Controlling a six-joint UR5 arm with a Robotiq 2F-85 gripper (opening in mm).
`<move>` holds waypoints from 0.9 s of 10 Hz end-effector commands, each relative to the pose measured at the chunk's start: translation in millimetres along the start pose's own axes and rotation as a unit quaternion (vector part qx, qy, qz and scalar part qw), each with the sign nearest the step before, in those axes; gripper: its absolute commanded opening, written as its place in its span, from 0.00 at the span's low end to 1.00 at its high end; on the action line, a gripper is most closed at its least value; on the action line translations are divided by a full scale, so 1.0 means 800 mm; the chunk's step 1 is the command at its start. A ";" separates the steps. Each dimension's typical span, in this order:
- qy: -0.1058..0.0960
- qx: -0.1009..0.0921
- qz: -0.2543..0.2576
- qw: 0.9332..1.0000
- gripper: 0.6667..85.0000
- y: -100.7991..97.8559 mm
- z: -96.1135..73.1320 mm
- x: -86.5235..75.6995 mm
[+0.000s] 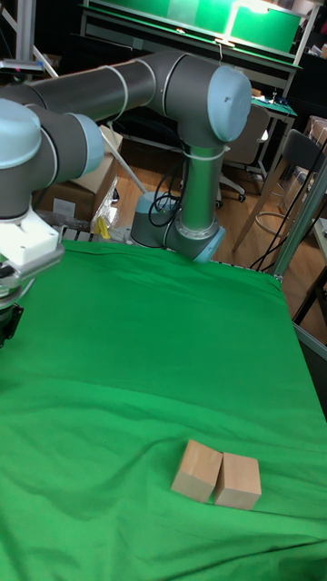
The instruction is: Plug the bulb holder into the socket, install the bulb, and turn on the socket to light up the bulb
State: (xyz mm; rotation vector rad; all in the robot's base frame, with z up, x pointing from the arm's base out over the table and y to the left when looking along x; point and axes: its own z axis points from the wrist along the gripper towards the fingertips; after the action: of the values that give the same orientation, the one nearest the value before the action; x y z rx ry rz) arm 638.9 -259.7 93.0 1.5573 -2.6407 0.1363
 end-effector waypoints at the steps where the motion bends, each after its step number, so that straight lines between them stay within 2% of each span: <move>1: -0.001 0.018 0.053 0.998 0.13 0.001 0.000 -0.005; 2: 0.003 0.025 0.075 0.997 0.01 -0.001 -0.001 -0.002; 3: 0.007 0.027 0.083 0.996 0.00 -0.002 -0.002 0.002; 9: -0.002 0.020 0.137 0.990 0.00 0.002 -0.002 -0.004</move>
State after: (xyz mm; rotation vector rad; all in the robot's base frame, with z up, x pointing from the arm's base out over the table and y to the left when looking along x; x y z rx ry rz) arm 638.1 -258.9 93.3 1.2723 -2.8075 0.2129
